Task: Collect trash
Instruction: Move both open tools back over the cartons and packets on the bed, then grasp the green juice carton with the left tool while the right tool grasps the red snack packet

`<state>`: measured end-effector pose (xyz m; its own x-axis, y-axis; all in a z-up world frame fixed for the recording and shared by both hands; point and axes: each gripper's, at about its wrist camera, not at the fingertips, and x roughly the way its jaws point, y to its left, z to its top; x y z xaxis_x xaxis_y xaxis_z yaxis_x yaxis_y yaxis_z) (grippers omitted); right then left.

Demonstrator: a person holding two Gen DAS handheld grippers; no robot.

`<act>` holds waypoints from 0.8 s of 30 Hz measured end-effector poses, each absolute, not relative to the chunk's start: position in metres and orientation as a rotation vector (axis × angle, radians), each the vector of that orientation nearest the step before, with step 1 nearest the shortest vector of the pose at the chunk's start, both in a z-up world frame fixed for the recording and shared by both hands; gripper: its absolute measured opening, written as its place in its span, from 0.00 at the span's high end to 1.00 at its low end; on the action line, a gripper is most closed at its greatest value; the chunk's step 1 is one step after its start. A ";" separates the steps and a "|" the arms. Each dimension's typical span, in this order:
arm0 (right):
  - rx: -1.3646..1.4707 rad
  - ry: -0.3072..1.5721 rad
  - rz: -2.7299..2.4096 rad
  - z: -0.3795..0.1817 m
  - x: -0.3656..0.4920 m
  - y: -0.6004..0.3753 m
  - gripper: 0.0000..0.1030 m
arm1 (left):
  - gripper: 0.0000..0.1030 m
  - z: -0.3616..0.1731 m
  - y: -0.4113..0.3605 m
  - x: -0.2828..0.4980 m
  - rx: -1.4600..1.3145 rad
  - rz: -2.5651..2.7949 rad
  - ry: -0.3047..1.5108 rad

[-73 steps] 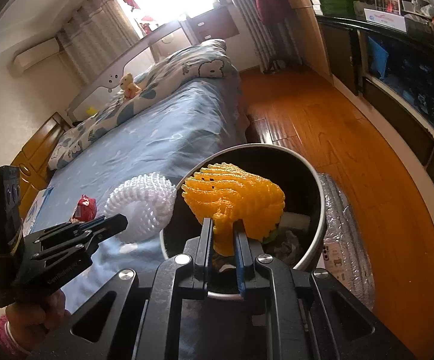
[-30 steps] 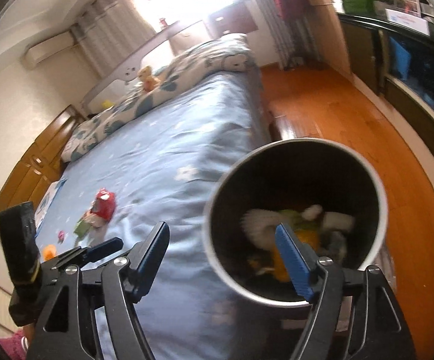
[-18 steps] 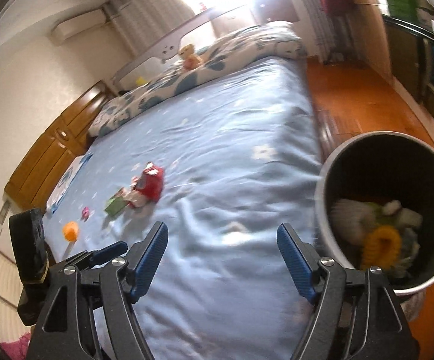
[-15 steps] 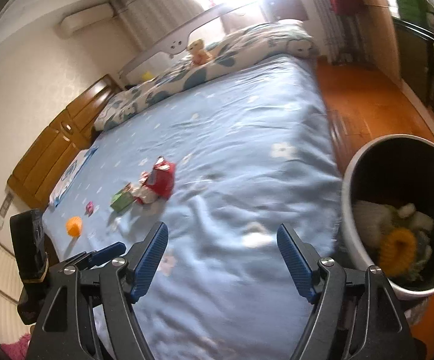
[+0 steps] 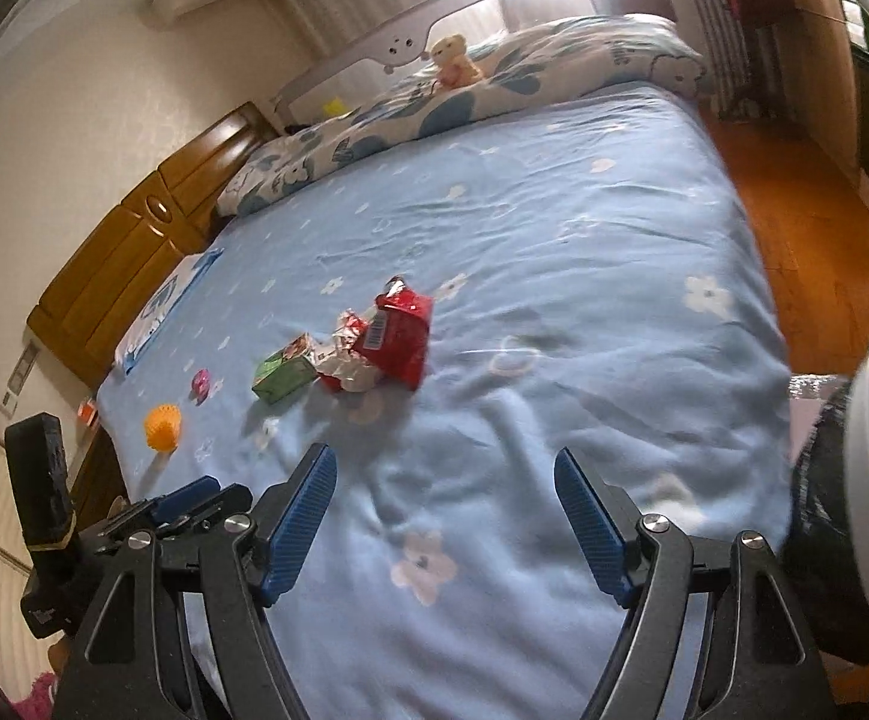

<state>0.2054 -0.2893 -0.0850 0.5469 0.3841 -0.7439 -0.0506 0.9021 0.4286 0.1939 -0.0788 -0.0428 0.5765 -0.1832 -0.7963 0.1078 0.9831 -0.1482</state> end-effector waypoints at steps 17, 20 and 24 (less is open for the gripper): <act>0.417 1.018 0.286 -0.127 0.295 -0.241 0.27 | 0.24 -0.076 -0.021 0.321 0.060 -0.183 0.988; 0.430 1.030 0.282 -0.137 0.308 -0.239 0.28 | 0.23 -0.092 -0.014 0.347 0.095 -0.200 1.015; 0.442 1.058 0.278 -0.151 0.324 -0.234 0.34 | 0.23 -0.116 -0.009 0.375 0.149 -0.217 1.056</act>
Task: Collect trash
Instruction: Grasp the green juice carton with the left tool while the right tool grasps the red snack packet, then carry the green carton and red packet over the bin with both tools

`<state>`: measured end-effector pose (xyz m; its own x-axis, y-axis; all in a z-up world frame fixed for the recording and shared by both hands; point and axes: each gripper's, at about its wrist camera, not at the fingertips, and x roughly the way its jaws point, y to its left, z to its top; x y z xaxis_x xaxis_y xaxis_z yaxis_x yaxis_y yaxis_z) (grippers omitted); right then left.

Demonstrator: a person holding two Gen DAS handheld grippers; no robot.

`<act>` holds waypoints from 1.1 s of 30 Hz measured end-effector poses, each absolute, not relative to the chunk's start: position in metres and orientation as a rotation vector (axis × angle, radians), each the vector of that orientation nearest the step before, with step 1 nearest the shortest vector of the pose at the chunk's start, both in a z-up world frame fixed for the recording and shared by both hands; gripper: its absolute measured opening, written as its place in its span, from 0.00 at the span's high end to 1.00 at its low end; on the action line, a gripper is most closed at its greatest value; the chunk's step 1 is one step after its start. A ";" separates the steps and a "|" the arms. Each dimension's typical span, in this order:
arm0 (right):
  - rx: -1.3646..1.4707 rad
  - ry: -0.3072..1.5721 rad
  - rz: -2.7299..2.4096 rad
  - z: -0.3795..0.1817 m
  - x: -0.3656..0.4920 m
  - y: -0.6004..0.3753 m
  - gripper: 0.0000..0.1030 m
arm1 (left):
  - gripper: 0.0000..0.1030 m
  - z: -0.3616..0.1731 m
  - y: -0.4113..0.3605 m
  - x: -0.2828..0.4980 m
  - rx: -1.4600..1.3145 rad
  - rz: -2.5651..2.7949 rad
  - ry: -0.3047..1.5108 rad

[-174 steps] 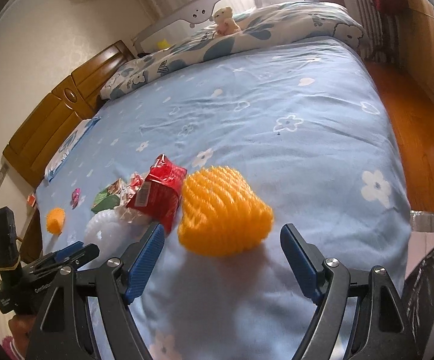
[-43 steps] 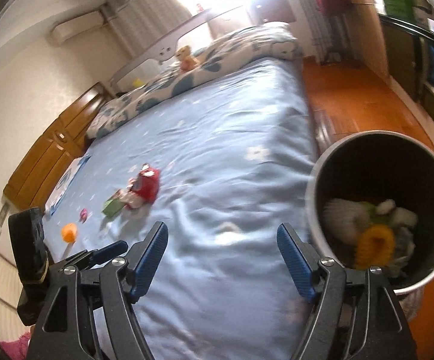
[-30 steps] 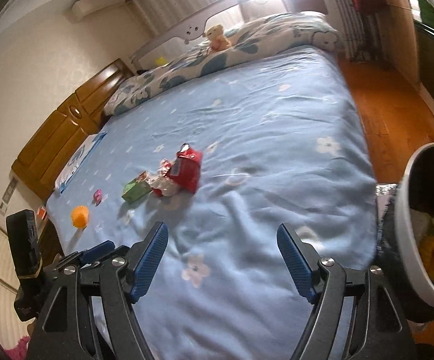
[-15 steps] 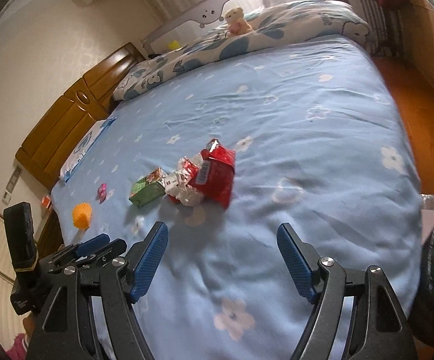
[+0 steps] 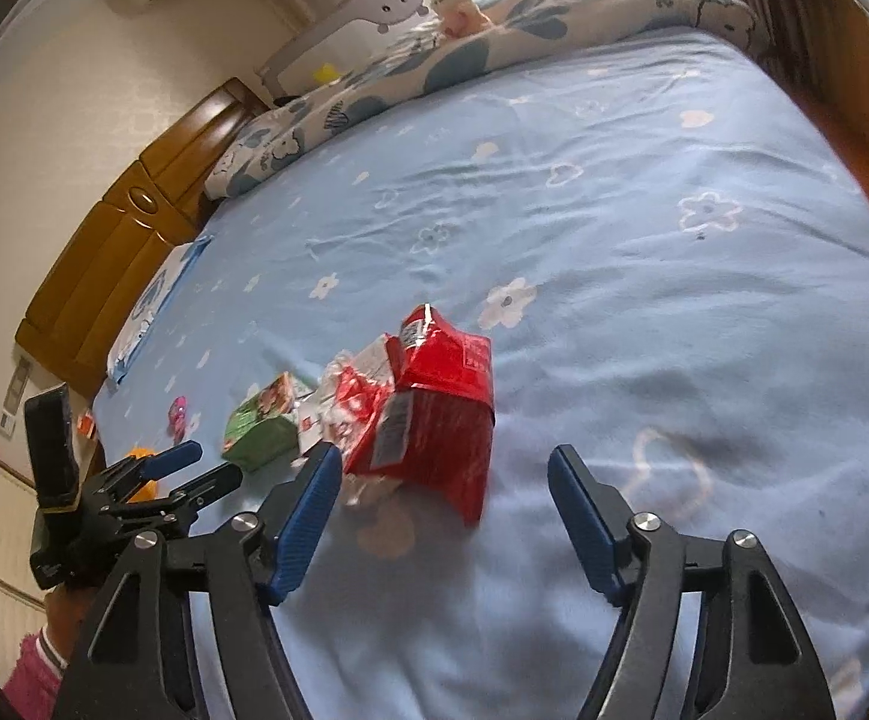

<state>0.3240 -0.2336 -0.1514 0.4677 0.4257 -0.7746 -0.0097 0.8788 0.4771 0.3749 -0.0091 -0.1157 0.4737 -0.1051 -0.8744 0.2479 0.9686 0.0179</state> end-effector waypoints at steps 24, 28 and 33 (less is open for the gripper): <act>0.484 1.016 0.356 -0.127 0.287 -0.244 0.97 | 0.83 -0.123 -0.032 0.343 0.029 -0.273 1.001; 0.480 0.993 0.349 -0.115 0.268 -0.256 0.97 | 0.84 -0.114 -0.036 0.323 -0.010 -0.287 0.975; 0.483 0.977 0.340 -0.106 0.245 -0.273 0.97 | 0.84 -0.107 -0.045 0.298 -0.043 -0.302 0.964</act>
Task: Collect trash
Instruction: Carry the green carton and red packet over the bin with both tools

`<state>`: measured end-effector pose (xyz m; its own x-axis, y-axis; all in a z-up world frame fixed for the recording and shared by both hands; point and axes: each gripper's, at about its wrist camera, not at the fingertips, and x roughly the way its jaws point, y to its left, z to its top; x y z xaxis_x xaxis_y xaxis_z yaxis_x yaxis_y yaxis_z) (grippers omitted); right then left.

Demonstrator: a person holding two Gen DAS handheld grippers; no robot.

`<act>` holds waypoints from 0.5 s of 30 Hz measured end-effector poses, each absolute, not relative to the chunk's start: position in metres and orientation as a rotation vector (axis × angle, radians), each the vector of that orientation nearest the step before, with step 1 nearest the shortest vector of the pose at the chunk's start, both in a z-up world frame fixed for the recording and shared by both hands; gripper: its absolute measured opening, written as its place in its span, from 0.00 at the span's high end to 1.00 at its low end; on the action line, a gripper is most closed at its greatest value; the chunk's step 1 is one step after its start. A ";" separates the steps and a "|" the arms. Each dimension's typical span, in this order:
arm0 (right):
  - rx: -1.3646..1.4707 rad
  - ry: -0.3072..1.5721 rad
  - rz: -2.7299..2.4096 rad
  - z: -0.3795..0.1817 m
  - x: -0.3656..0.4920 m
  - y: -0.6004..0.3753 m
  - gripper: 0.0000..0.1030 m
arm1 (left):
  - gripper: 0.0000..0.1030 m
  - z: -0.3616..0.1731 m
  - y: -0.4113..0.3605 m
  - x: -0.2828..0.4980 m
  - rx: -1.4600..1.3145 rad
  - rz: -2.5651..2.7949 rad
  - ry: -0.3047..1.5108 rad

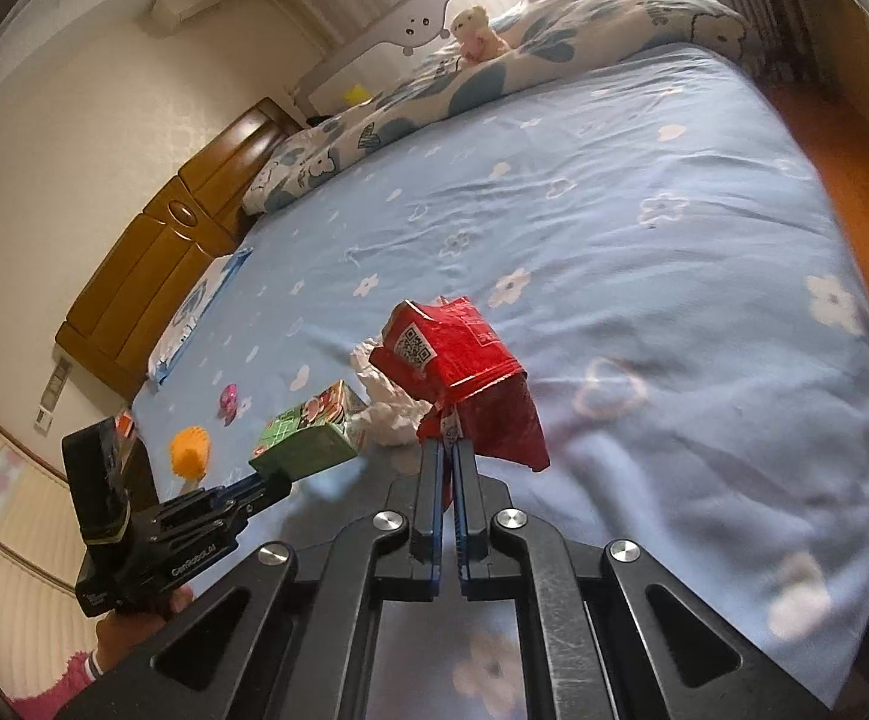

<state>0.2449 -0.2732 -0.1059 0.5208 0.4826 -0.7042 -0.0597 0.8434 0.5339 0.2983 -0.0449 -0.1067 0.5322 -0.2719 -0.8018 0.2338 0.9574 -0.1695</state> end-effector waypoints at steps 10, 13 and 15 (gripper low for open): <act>0.494 0.943 0.286 -0.089 0.196 -0.319 0.97 | 0.84 -0.083 -0.081 0.260 -0.056 -0.406 0.927; 0.503 0.928 0.263 -0.085 0.180 -0.335 0.97 | 0.84 -0.081 -0.097 0.251 -0.042 -0.441 0.922; 0.506 0.918 0.247 -0.082 0.170 -0.345 0.97 | 0.84 -0.078 -0.110 0.246 -0.029 -0.466 0.921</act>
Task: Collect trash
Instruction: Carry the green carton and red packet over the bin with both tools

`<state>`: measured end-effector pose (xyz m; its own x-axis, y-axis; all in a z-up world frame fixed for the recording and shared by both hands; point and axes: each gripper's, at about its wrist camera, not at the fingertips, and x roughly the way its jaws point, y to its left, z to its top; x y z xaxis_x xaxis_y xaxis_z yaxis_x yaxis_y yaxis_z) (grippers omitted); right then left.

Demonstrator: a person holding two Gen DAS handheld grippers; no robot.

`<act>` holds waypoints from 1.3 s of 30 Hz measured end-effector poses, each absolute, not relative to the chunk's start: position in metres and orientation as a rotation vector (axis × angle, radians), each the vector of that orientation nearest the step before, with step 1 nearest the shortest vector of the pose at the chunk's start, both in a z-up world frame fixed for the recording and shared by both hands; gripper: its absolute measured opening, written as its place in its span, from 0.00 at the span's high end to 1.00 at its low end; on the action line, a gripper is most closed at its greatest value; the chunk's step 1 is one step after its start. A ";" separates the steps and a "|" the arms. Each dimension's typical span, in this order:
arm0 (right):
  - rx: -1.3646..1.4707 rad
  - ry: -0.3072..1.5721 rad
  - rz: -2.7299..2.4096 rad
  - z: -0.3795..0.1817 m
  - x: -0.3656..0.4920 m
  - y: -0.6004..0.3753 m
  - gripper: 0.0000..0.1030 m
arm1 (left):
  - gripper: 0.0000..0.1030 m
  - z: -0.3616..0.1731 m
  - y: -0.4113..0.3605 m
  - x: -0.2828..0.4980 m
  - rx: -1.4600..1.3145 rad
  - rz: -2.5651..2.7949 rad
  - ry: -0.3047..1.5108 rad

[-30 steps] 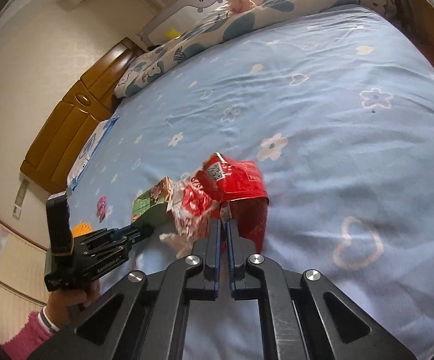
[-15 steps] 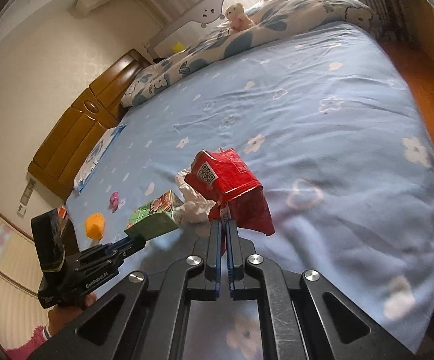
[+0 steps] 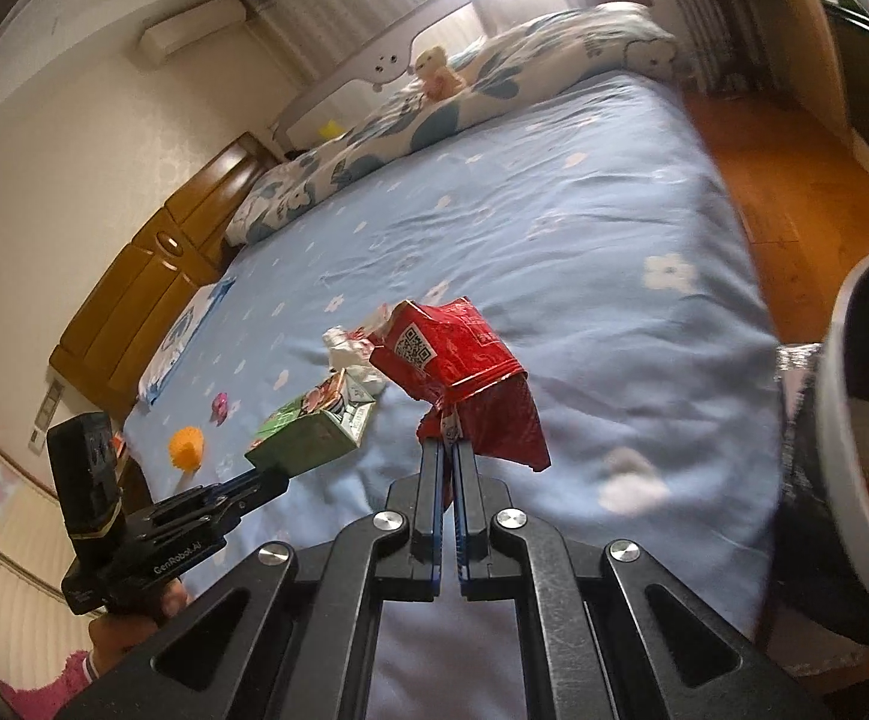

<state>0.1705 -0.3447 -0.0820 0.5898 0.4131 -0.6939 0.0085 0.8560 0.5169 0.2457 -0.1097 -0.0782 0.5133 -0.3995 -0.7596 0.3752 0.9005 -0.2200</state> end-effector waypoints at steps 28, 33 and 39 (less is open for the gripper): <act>0.587 0.826 -0.048 -0.061 0.084 -0.498 0.97 | 0.85 -0.063 -0.278 0.235 0.115 -0.743 0.876; 0.596 0.826 -0.075 -0.064 0.079 -0.514 0.97 | 0.85 -0.064 -0.306 0.236 0.151 -0.764 0.871; 0.605 0.833 -0.098 -0.070 0.076 -0.531 0.97 | 0.85 -0.064 -0.339 0.240 0.189 -0.780 0.871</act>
